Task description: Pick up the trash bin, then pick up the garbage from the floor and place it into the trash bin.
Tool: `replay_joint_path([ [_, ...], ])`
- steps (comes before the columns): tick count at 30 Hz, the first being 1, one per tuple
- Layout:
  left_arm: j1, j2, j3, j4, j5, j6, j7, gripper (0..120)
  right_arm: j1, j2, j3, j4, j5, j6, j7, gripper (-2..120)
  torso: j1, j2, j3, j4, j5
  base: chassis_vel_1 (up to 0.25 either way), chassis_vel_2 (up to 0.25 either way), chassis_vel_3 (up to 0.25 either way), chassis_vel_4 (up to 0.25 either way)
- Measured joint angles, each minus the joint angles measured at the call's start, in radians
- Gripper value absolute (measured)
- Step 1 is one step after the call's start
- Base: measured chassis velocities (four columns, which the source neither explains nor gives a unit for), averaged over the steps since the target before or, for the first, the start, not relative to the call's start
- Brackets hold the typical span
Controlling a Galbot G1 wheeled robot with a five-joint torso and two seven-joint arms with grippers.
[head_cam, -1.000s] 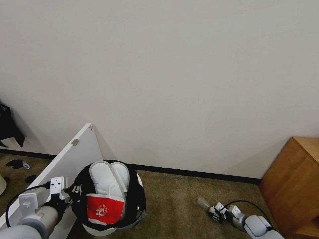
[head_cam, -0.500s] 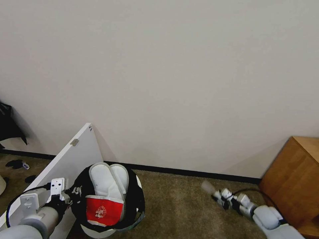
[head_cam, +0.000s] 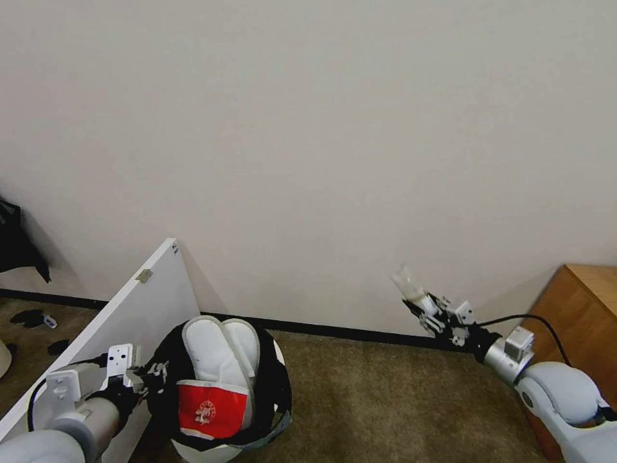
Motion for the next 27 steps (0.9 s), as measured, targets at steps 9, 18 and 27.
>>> replay_joint_path([
  [9, -0.014, 0.013, 0.013, 0.006, -0.024, 0.0, -0.001, 4, 0.042, 0.016, -0.098, 0.177, 0.215, -0.042, 0.046, 33, 0.0, 0.0, 0.0, -0.0003, -0.0002, 0.0, 0.0, 0.0, 0.0],
  [18, -0.018, 0.019, 0.019, 0.006, -0.021, 0.0, 0.001, 4, 0.1, 0.018, -0.269, 0.262, 0.324, -0.052, 0.1, 33, 0.0, 0.0, 0.0, -0.0004, -0.0001, 0.0, 0.0, 0.0, 0.0],
  [27, -0.016, 0.008, 0.031, 0.002, -0.013, 0.0, 0.002, 4, 0.152, 0.025, -0.397, 0.287, 0.38, -0.044, 0.108, 33, 0.0, 0.0, 0.0, -0.0004, -0.0001, 0.0, 0.0, 0.0, 0.0],
])
